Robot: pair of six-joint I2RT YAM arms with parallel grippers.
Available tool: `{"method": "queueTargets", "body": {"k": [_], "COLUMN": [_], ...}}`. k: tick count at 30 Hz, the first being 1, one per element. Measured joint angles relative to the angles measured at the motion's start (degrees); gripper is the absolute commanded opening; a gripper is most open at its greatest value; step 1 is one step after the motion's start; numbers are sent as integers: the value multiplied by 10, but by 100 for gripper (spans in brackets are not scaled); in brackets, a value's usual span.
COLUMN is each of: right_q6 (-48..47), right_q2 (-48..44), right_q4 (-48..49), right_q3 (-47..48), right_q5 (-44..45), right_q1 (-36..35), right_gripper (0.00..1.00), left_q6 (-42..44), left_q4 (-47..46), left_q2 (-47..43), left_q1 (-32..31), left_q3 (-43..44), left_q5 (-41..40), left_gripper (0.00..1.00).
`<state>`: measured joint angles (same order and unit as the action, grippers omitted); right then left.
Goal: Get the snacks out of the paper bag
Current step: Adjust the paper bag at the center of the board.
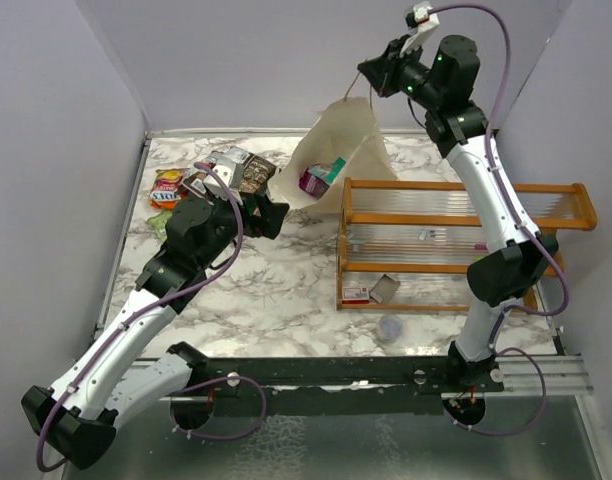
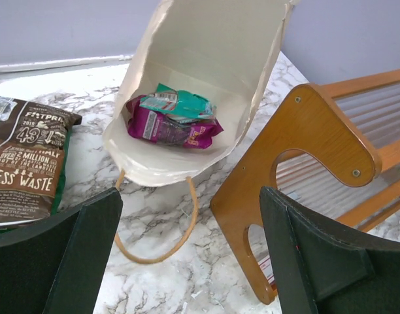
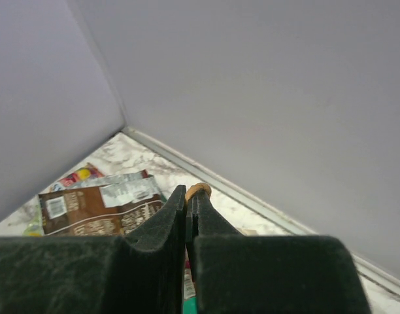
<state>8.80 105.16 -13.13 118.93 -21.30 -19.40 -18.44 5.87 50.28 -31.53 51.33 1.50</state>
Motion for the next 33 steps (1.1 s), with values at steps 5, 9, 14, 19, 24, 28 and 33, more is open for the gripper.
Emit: {"method": "queueTargets", "body": {"k": [5, 9, 14, 19, 24, 28, 33], "right_q6": [-22, -37, -40, -40, 6, 26, 61], "right_q2": [42, 93, 151, 171, 171, 156, 113], "right_q4": [7, 14, 22, 50, 115, 153, 205], "right_q3": [51, 116, 192, 207, 169, 83, -41], "right_q5": [-24, -52, -105, -153, -224, -240, -280], "right_q1": [50, 75, 101, 121, 118, 79, 17], "right_gripper": [1, 1, 1, 1, 2, 1, 1], "left_q6": [0, 1, 2, 2, 2, 2, 2], "left_q4": [15, 32, 44, 54, 59, 59, 62], "left_q2": [-8, -9, -13, -16, -16, -16, -17], "left_q1": [0, 0, 0, 0, 0, 0, 0], "left_q3": [8, 12, 26, 33, 33, 33, 33], "left_q5": [-17, -26, -35, -39, -42, -43, -50], "left_gripper": [89, 89, 89, 90, 90, 90, 91]}}
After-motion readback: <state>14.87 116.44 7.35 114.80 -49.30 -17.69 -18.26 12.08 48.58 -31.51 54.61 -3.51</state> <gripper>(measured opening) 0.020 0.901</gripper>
